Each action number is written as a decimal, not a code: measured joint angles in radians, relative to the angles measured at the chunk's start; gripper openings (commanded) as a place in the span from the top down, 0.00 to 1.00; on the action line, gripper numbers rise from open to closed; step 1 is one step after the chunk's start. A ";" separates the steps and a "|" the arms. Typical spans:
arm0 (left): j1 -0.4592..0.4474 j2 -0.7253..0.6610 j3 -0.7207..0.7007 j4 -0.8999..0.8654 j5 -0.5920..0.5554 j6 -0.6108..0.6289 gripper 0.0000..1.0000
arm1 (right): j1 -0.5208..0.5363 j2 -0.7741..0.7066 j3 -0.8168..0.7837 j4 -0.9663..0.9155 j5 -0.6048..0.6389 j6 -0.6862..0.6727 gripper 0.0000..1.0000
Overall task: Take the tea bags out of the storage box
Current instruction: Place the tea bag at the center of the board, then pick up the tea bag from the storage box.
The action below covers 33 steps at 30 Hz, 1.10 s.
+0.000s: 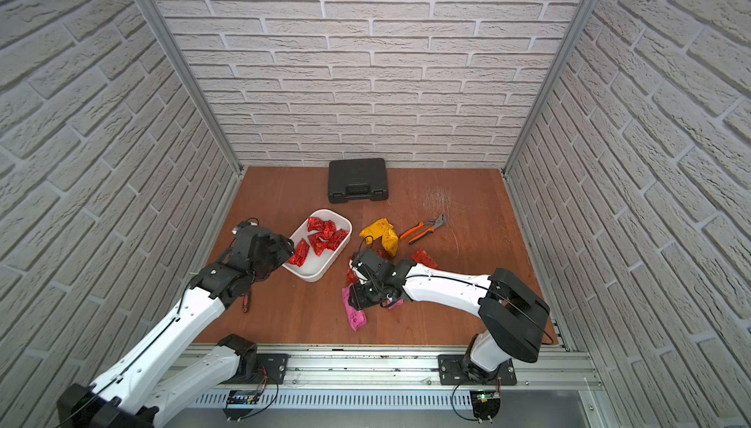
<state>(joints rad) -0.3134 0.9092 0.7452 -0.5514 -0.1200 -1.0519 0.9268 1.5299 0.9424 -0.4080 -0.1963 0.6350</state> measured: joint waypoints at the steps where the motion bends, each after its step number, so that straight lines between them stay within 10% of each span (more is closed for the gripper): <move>1: 0.040 0.012 0.006 -0.005 0.038 0.031 0.26 | 0.000 -0.010 0.017 -0.024 0.016 -0.011 0.49; 8: 0.271 0.180 0.135 -0.051 0.271 0.331 0.23 | -0.002 0.018 0.271 -0.180 0.118 -0.142 0.51; 15: 0.404 0.345 0.188 -0.029 0.406 0.510 0.24 | -0.015 0.345 0.705 -0.275 0.195 -0.272 0.53; 33: 0.443 0.518 0.195 0.107 0.515 0.597 0.29 | -0.081 0.912 1.275 -0.389 0.196 -0.381 0.60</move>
<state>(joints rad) 0.1291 1.4277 0.9398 -0.4446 0.3946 -0.4553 0.8455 2.4424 2.2169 -0.7967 -0.0002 0.2535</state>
